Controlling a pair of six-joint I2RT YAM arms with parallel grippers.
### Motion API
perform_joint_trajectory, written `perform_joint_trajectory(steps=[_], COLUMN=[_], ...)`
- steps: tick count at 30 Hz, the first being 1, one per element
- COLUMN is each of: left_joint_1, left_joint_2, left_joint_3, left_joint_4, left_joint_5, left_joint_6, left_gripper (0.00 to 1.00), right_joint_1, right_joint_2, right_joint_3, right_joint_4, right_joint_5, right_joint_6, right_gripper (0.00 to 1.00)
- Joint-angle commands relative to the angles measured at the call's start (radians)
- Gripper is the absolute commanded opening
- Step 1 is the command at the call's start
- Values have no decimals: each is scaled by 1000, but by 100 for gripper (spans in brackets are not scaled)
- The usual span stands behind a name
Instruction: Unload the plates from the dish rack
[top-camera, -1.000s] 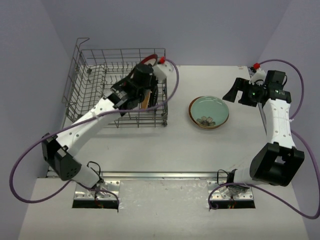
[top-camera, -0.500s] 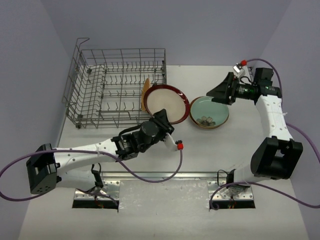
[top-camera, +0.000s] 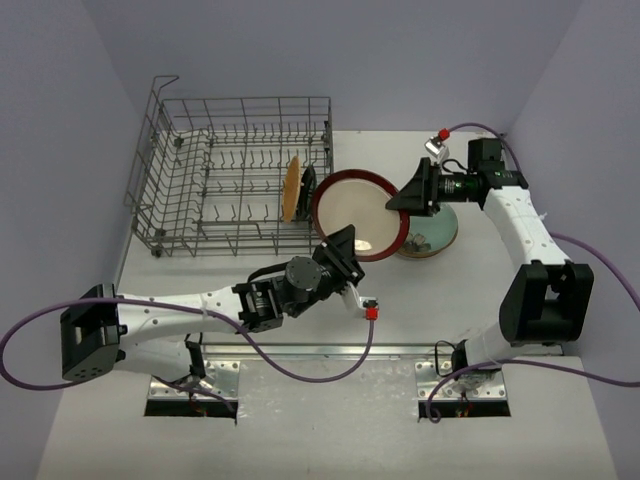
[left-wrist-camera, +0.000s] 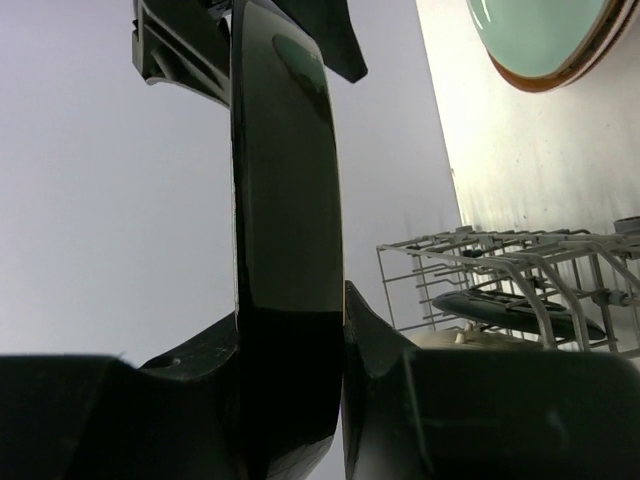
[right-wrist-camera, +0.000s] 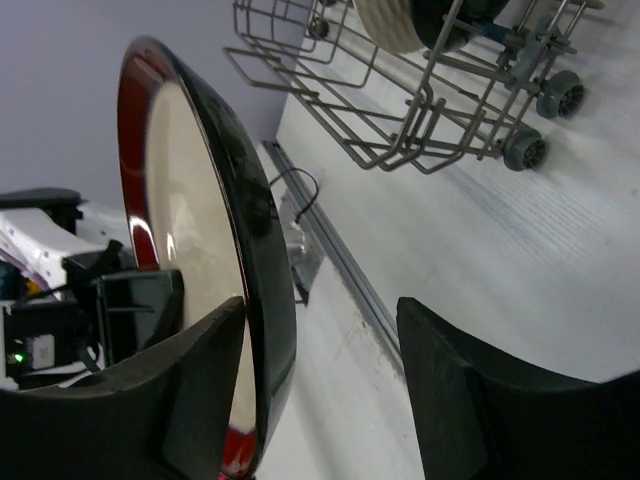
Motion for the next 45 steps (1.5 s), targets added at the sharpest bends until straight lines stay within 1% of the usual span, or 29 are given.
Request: perform_joint_trajectory(steps=[1, 4, 6, 9, 12, 14, 17, 18, 19, 21, 24, 26, 32, 35, 37, 39, 40, 42, 45], left_joint_1=[-11, -11, -11, -11, -10, -11, -11, -10, -10, -9, -8, -6, 7, 10, 15, 22, 33, 48, 84], left_joint_2=[-9, 6, 12, 18, 27, 35, 37, 37, 37, 38, 37, 37, 40, 37, 35, 40, 45, 57, 72], left_joint_3=[70, 80, 82, 79, 77, 73, 66, 63, 60, 59, 61, 61, 68, 102, 181, 218, 273, 341, 414], left_joint_4=[221, 223, 226, 229, 231, 230, 215, 213, 213, 205, 197, 195, 186, 122, 35, -36, -80, -168, -241], left_joint_5=[-35, -50, -61, -76, -98, -117, -143, -150, -151, -164, -174, -177, -198, -227, -240, -252, -265, -279, -290], left_joint_6=[-1, -27, -36, -44, -53, -61, -84, -87, -92, -99, -115, -123, -148, -203, -332, -388, -473, -575, -679], left_gripper=[0, 0, 0, 0, 1, 9, 32, 47, 56, 78, 92, 99, 100, 100, 100, 100, 100, 100, 100], right_joint_1=[10, 10, 10, 8, 1, -14, -75, -90, -109, -178, -234, -273, -355, -400, -426, -439, -449, -455, -457], right_joint_2=[-22, -30, -35, -36, -42, -42, -28, -17, -16, 6, 27, 42, 98, 135, 165, 185, 196, 215, 241], right_joint_3=[-22, -32, -41, -48, -58, -65, -73, -74, -75, -72, -70, -68, -57, -41, -30, -23, -21, -15, -6], right_joint_4=[29, 28, 34, 34, 33, 34, 34, 34, 34, 34, 33, 33, 28, 28, 19, 17, 17, 16, 19], right_joint_5=[-35, -70, -99, -141, -159, -154, -164, -172, -172, -187, -197, -201, -175, -145, -108, -89, -55, -21, 37], right_joint_6=[-19, -8, 4, 21, 26, 18, 16, 16, 16, 13, 3, -8, -56, -92, -117, -142, -164, -186, -211], right_gripper=[50, 30, 14, 0, 0, 0, 0, 0, 0, 0, 0, 0, 0, 0, 0, 0, 0, 0, 0])
